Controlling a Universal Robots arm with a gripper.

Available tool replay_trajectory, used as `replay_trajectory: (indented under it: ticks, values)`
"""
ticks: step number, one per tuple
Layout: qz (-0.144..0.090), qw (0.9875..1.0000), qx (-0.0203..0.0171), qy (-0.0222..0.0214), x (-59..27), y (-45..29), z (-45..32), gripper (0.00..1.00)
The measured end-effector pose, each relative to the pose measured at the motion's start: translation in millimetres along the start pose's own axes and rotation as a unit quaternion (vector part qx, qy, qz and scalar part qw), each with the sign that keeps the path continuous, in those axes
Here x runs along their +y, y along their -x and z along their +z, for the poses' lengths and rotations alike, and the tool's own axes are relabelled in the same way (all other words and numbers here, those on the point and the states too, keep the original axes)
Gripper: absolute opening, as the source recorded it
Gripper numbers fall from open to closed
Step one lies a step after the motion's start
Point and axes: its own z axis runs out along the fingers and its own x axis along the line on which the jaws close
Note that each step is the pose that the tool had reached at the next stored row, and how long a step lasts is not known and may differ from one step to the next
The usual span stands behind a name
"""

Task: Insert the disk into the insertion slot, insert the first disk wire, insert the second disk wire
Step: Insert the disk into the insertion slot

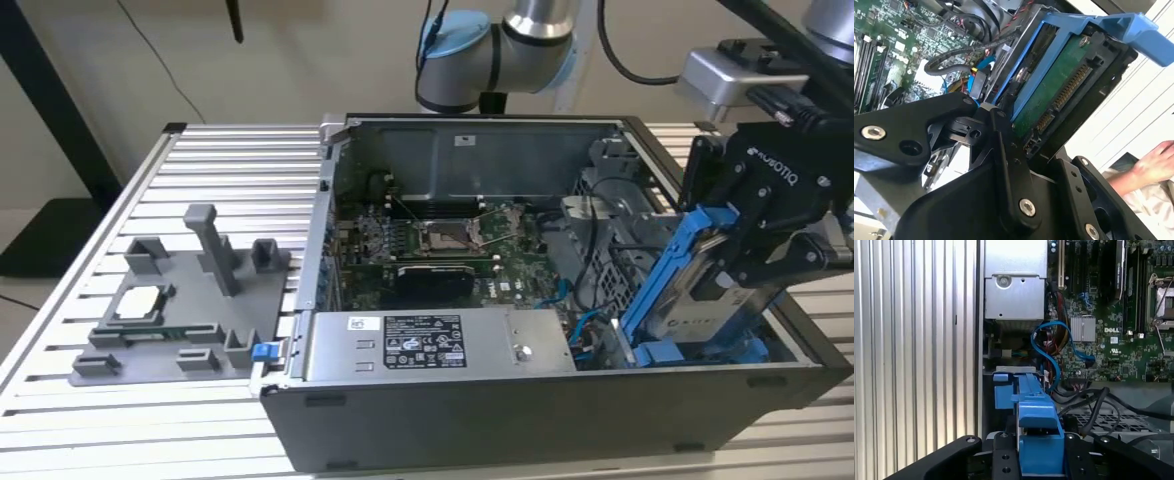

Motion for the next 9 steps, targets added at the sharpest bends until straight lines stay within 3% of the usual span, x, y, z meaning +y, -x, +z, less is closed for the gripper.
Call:
replay_trajectory:
  ticks: [5,8,9]
  values:
    - [0.000,1.0000,0.0000,0.0000,-0.3,0.0,8.5,0.00]
    - [0.000,1.0000,0.0001,0.0001,-0.3,0.0,8.6,0.00]
    - [0.000,1.0000,0.0003,0.0000,-0.3,0.0,7.9,1.00]
